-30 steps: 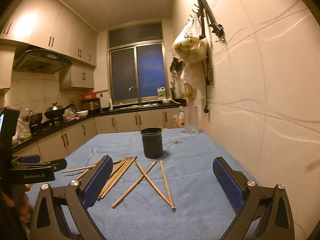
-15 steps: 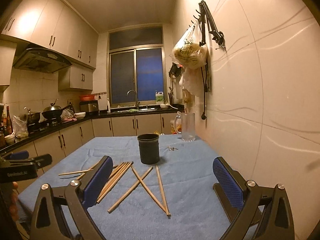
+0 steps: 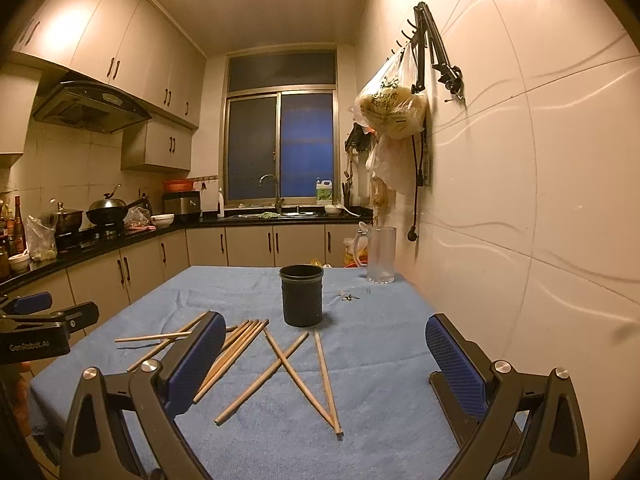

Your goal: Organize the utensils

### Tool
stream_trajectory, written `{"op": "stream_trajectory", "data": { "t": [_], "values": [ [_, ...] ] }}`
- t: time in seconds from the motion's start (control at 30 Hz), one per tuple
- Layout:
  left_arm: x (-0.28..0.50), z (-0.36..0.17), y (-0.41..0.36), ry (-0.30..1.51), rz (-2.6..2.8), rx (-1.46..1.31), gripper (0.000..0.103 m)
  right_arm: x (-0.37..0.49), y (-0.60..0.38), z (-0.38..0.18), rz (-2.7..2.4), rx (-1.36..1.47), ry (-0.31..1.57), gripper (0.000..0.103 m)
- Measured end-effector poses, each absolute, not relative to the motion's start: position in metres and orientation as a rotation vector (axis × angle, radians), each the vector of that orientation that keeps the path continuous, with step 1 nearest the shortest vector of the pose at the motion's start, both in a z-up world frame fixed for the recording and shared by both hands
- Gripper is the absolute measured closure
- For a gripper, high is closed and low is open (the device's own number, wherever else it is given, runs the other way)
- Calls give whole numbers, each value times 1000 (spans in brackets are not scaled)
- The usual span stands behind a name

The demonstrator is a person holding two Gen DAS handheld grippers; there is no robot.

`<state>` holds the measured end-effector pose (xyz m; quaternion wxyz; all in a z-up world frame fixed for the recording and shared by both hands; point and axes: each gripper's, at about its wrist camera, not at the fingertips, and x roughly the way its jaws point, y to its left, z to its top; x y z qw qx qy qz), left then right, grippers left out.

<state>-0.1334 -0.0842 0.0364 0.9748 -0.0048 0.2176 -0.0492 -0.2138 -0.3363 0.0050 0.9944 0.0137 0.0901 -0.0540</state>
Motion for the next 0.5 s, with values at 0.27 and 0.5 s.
{"op": "stream_trajectory", "data": {
  "t": [0.27, 0.5],
  "values": [
    [-132, 40, -83, 403, -81, -8, 0, -209, -338, 4, -107, 39, 193, 2],
    [-130, 40, -80, 339, -72, -4, 0, -203, -339, 0, -98, 50, 219, 2]
  ]
}}
